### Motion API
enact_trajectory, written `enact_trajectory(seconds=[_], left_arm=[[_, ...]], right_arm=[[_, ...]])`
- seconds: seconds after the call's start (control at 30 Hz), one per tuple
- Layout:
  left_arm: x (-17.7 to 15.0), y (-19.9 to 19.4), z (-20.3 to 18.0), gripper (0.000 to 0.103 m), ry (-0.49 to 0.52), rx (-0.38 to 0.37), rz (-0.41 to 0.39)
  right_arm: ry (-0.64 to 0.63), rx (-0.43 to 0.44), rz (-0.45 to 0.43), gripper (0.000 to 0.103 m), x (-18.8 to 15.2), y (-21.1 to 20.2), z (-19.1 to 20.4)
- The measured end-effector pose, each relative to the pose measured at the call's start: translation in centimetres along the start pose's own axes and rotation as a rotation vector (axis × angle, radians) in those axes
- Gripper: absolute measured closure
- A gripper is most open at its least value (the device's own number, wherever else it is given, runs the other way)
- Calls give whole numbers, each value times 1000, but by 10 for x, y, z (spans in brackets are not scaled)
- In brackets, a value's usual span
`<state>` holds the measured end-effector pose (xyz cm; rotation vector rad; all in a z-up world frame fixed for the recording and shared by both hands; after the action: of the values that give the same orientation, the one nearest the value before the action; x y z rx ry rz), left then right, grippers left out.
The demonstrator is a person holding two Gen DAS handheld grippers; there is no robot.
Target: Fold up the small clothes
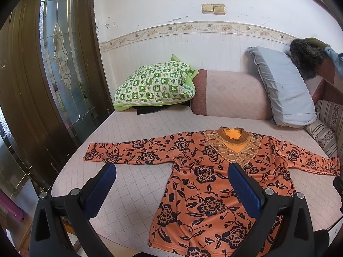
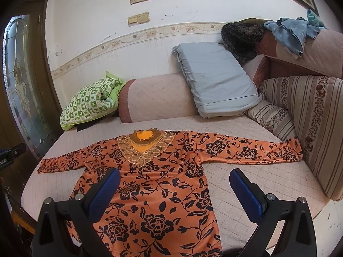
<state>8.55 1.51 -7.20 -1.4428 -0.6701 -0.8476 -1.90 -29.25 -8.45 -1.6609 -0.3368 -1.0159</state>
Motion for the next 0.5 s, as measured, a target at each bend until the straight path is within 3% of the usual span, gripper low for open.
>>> enact_trajectory(seconds=[0.5], left_arm=[[1,2,3,0,1,5,1]], right_arm=[[-17,11,-1,0,1,0,5]])
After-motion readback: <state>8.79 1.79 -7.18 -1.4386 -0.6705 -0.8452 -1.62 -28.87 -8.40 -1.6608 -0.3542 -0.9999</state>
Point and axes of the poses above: each gripper's, at about its wrist camera, not at the fingertips, and y roughly the way its jaws point, z to its left, x to its top, the point moved 8 cm from there along y, roughly the way its jaws point, and after that the axes turned 6 degrees about -x, right-handed, at the moved point
